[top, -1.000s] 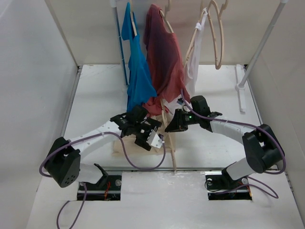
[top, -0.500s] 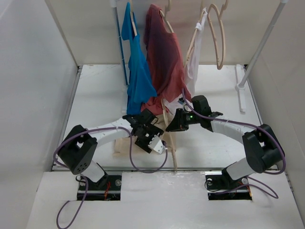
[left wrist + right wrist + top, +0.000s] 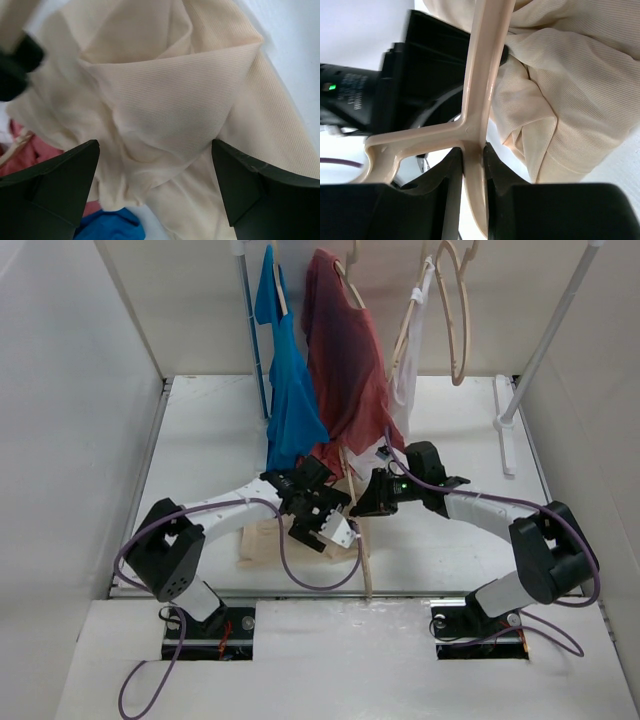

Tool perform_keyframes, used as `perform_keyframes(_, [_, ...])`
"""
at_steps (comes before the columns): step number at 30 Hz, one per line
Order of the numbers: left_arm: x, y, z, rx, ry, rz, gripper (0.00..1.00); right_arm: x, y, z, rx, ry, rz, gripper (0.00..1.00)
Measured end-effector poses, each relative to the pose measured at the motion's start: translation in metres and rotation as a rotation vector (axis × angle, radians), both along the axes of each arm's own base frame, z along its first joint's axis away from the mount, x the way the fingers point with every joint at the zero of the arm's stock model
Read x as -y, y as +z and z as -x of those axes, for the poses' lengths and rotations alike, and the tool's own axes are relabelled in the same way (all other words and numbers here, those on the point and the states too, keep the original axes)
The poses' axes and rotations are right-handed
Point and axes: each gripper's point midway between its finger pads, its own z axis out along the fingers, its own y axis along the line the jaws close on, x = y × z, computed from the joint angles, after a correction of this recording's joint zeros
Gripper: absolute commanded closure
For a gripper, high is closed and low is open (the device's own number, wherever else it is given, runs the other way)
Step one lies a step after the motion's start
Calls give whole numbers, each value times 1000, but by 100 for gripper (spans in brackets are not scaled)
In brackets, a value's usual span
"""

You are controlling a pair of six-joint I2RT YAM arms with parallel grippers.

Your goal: Place the trousers on the hanger

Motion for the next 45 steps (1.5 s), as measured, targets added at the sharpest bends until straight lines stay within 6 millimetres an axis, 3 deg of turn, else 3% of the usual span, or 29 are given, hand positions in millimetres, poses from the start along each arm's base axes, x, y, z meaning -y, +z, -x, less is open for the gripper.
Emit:
perform_keyframes(2, [-3, -8, 0, -8, -9, -31, 19, 0, 1, 0, 3, -1, -1, 100])
perform_keyframes(4, [-6, -16, 1, -12, -23, -62, 37, 1, 1, 0, 5, -1, -2, 100])
perform_keyframes(5, [-7, -19, 2, -13, -28, -76, 48, 1, 1, 0, 5, -1, -2, 100])
perform_keyframes(6, [-8, -22, 2, -14, -35, -87, 71, 1, 1, 1, 5, -1, -2, 100])
perform_keyframes(9, [-9, -26, 3, -17, -40, -106, 100, 2, 1, 1, 5, -5, -2, 100])
perform_keyframes(13, [-7, -23, 3, -44, 9, -112, 100, 9, 0, 2, 4, -26, -3, 100])
perform_keyframes(16, [-3, -6, -1, -52, 71, -79, 100, 21, 2, 6, 11, -66, -5, 100])
perform_keyframes(21, [-12, 58, -6, 23, 141, 67, 100, 45, 19, 13, 42, -169, -25, 100])
perform_keyframes(24, [-20, 106, -1, 117, 148, 177, 100, 54, 30, 12, 70, -214, -30, 100])
perform_keyframes(26, [-26, 123, 7, 152, 142, 222, 100, 58, 34, 13, 76, -229, -28, 100])
perform_keyframes(29, [-37, 125, 18, 157, 147, 222, 100, 66, 31, 16, 62, -262, 7, 100])
perform_keyframes(34, [-52, 102, 28, 120, 167, 160, 100, 91, 9, 18, -18, -351, 112, 100])
perform_keyframes(37, [-57, 98, 31, 127, 172, 157, 100, 100, 3, 23, -48, -372, 149, 100])
perform_keyframes(45, [-67, 95, 35, 179, 176, 176, 100, 118, 9, 29, -32, -415, 249, 100])
